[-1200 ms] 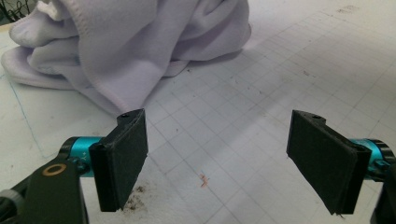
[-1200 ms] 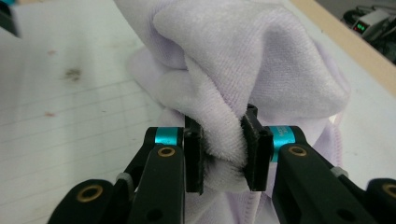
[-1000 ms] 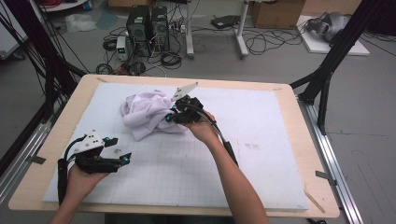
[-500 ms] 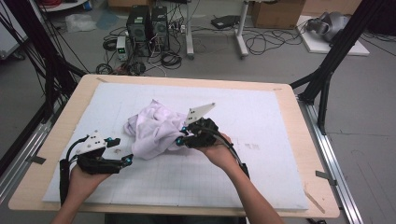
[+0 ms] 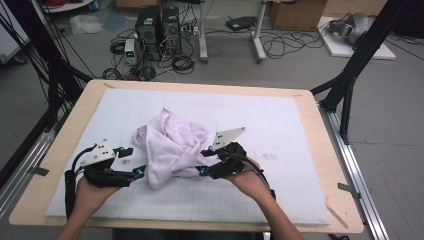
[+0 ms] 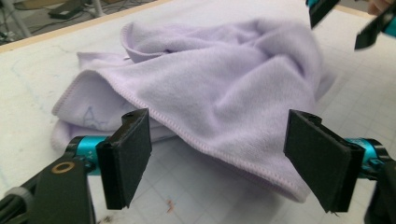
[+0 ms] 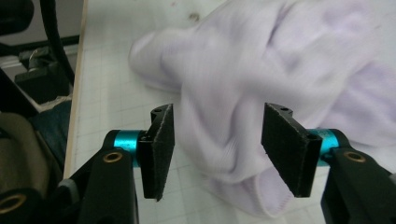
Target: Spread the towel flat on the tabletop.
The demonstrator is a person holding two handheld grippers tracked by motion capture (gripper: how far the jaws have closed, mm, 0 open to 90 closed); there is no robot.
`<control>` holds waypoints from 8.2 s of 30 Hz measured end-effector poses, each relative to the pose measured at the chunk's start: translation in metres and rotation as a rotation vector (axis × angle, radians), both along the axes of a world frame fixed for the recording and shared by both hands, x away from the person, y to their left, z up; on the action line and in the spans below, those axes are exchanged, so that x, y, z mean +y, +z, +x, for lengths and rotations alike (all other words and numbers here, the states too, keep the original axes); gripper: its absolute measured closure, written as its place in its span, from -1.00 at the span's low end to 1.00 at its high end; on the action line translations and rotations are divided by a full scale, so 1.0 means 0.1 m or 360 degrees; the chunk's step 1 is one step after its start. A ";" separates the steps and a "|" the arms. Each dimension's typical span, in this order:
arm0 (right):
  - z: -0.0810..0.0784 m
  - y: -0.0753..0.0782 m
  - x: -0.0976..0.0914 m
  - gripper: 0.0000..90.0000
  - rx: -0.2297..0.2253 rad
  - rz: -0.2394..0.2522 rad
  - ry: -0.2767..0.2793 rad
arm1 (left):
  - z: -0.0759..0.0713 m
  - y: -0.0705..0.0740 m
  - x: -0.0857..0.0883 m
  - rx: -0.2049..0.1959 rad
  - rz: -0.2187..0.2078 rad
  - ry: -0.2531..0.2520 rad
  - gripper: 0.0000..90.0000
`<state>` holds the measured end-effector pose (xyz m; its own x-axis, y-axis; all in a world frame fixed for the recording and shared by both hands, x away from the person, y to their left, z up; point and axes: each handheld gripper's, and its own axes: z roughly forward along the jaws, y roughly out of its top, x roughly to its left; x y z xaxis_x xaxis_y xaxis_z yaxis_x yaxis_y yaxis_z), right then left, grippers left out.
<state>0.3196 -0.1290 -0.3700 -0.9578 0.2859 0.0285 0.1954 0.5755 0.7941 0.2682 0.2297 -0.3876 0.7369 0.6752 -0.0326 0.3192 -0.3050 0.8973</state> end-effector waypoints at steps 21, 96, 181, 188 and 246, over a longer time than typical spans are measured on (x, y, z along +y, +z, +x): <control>0.67 -0.51 0.34 0.65 0.0165 -0.0122 -0.0023 | 0.53 -0.38 -0.54 0.0235 0.0329 -0.0175 0.76; 0.31 -0.64 -0.28 0.39 0.0143 -0.0244 -0.0180 | 0.49 -0.48 -0.65 0.0266 0.0417 -0.0267 0.47; -0.26 -0.25 -0.93 0.24 0.0048 -0.0024 -0.0496 | 0.25 -0.26 -0.40 0.0198 0.0304 -0.0266 0.22; -0.03 -0.35 -0.45 0.44 0.0015 -0.0139 -0.0404 | 0.40 -0.33 -0.51 0.0213 0.0314 -0.0268 0.20; -0.78 -0.47 -0.84 0.34 0.0237 -0.0009 0.0049 | -0.26 -0.32 -0.25 0.0216 0.0325 -0.0508 0.62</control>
